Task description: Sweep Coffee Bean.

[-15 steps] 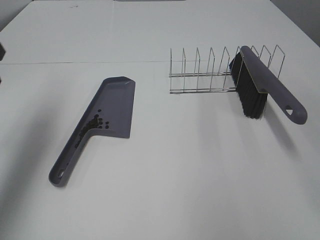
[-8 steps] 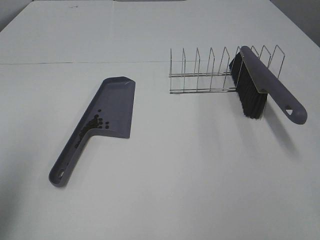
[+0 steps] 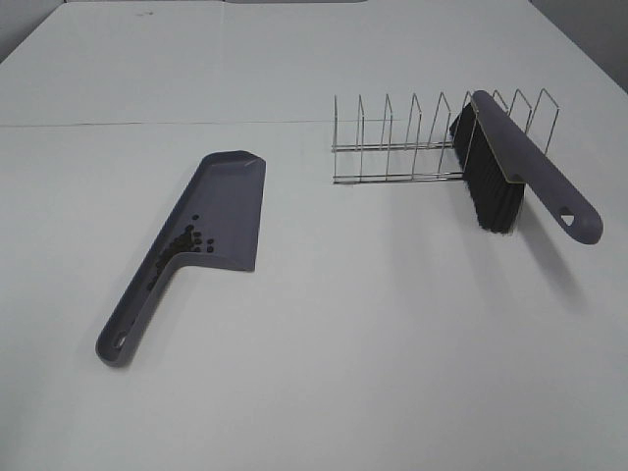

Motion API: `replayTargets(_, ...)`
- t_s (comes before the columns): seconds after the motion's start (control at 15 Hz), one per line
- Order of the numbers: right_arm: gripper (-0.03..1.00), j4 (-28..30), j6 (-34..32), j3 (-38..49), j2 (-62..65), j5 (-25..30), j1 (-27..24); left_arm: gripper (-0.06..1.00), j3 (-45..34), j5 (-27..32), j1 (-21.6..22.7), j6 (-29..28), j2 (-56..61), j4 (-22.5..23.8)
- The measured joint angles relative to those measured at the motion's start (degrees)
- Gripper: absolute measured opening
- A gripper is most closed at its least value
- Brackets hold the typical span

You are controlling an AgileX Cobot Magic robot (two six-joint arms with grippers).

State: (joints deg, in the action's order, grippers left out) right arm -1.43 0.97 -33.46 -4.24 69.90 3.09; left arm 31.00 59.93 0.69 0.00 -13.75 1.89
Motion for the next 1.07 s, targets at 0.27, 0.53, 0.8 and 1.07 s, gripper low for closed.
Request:
replayTargets(0.27, 0.64, 0.3, 0.3, 5.6, 4.5, -2.6, 0.0, 0.61, -0.6, 0.3, 0.0, 0.0, 12.3, 0.2)
replayTargets(0.53, 0.63, 0.3, 0.9, 7.0, 4.5, -5.6, 0.0, 0.61, -1.3, 1.6, 0.0, -0.9, 14.0, -0.1)
replayTargets(0.8, 0.63, 0.1, 1.2, 7.3, 4.5, -6.0, 0.0, 0.61, -1.3, 1.7, 0.0, -2.2, 14.1, -0.2)
replayTargets(1.07, 0.63, 0.1, 1.2, 7.3, 4.5, -6.0, 0.0, 0.61, -1.3, 1.7, 0.0, -2.3, 14.1, -0.6)
